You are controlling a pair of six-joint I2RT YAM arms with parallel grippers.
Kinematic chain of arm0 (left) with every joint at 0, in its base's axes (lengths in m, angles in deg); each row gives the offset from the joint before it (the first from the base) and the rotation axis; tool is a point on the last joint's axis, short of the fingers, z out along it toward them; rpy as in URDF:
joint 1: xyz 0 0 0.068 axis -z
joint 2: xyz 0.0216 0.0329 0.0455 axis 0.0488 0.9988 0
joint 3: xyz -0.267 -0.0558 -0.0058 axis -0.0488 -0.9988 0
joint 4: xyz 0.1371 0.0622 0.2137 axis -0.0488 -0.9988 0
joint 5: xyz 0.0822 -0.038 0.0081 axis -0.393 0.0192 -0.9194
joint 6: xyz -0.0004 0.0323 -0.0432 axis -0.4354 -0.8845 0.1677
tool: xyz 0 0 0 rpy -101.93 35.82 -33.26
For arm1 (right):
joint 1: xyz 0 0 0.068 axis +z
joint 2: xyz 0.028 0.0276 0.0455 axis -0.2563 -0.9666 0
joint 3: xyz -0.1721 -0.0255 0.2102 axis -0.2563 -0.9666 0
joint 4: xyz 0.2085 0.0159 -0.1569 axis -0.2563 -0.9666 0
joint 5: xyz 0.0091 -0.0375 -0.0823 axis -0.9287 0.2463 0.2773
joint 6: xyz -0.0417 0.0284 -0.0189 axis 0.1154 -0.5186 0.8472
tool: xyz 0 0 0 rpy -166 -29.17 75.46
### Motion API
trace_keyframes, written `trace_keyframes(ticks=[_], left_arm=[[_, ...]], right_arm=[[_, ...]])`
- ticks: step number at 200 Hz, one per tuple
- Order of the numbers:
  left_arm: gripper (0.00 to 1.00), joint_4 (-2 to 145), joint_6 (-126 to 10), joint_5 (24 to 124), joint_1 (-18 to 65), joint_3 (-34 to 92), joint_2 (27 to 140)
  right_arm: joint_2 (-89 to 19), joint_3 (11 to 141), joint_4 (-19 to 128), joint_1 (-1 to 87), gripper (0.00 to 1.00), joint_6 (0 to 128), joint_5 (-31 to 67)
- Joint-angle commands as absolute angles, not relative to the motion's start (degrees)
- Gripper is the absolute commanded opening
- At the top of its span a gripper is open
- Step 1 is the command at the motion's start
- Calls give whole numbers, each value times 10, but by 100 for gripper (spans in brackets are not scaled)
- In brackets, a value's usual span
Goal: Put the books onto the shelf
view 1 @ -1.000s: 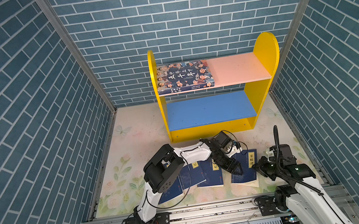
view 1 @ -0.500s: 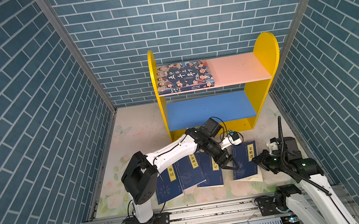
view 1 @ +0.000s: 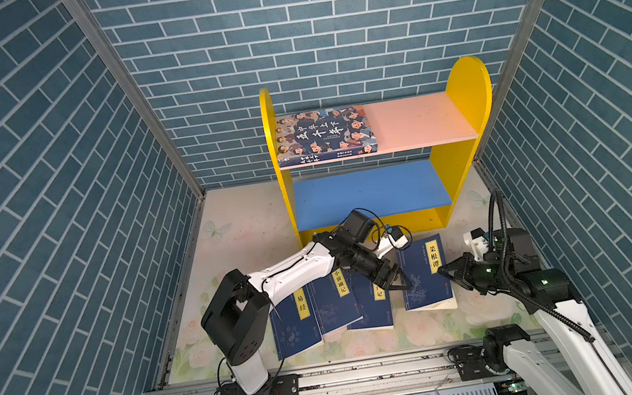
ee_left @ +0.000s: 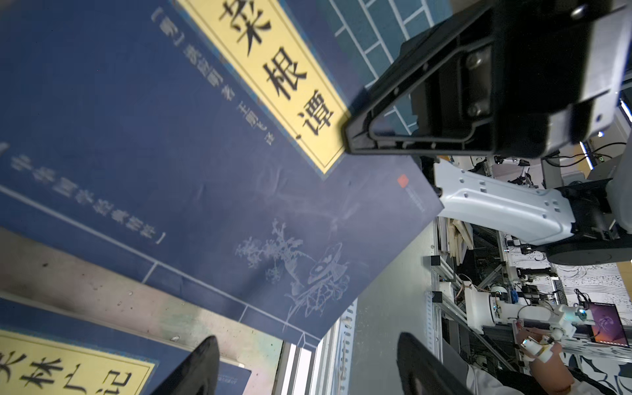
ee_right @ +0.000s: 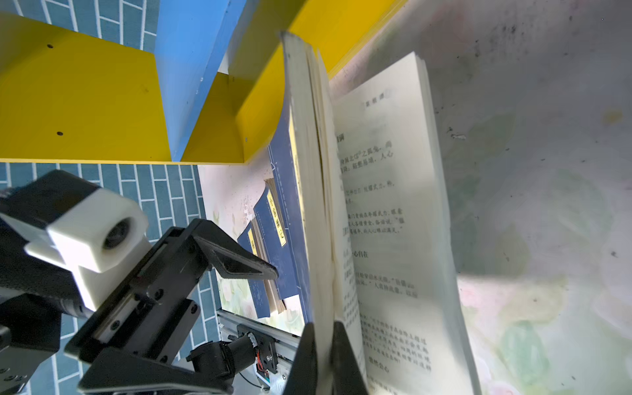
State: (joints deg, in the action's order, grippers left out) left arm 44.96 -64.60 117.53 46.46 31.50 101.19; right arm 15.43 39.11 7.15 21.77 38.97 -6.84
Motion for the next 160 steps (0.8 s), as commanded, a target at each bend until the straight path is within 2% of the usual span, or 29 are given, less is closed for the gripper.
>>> trace_keyframes(ticks=[1,60,95,160], left_arm=[[83,443,-636,1167,461,335,993],[81,346,-729,1127,446,417,991],[83,357,-657,1113,420,394,964],[83,453,-553,1198,382,298,928]], right_arm=[[149,417,68,219,0,415,-104],[122,453,79,220,0,421,-126],[114,466,115,219,0,416,-156],[90,498,149,220,0,408,-198]])
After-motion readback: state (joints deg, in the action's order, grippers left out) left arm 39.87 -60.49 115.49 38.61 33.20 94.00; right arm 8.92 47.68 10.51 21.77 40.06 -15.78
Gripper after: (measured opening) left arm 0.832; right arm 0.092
